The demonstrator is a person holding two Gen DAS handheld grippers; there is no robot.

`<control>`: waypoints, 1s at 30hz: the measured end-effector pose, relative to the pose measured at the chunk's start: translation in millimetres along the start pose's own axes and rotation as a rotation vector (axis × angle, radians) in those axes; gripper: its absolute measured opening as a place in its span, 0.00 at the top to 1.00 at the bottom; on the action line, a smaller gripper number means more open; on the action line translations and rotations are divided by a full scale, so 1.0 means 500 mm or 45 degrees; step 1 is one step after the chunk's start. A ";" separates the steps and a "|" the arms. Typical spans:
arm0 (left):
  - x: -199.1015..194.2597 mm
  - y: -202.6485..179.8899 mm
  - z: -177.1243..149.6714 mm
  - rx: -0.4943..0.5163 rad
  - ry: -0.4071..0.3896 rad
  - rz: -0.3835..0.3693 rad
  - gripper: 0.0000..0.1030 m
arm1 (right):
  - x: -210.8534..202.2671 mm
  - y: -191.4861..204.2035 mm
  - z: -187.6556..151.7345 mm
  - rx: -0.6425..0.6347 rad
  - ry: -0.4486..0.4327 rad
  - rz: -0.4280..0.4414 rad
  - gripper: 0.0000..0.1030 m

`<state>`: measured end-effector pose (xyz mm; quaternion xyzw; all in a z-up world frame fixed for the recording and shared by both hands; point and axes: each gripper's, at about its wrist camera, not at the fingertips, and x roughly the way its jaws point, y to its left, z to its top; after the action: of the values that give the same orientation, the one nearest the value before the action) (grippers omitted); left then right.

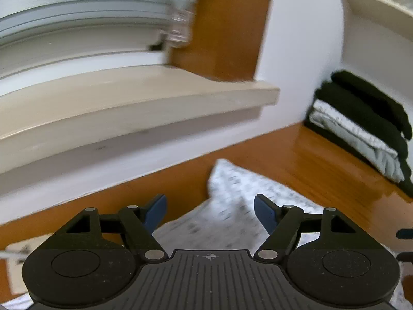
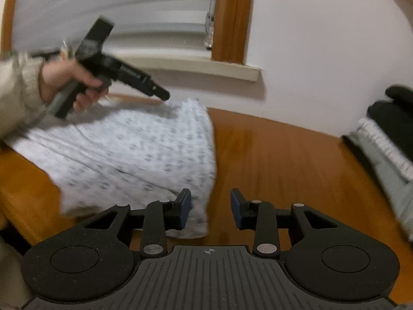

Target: Fold clothes

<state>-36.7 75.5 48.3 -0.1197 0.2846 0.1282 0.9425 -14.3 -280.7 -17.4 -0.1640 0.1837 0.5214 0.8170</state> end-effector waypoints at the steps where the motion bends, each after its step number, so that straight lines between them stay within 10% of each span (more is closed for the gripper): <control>1: -0.019 0.017 -0.006 -0.014 -0.005 0.014 0.25 | -0.004 -0.001 0.003 0.014 -0.027 0.027 0.66; 12: -0.220 0.222 -0.138 -0.200 -0.003 0.386 0.23 | 0.074 -0.004 0.020 0.083 0.093 0.203 0.66; 16: -0.251 0.282 -0.163 -0.279 -0.011 0.358 0.26 | 0.049 0.001 0.016 0.142 0.170 0.265 0.65; 22: -0.259 0.269 -0.191 -0.063 0.009 0.366 0.27 | 0.041 0.039 0.052 0.012 0.198 0.279 0.60; 30: -0.269 0.260 -0.197 0.031 -0.005 0.335 0.23 | 0.239 -0.004 0.176 0.045 0.101 0.193 0.60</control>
<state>-235.1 145.0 24.7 -0.0698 0.2974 0.2474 0.9195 45.5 -146.5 3.5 -0.1556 0.2368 0.5715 0.7701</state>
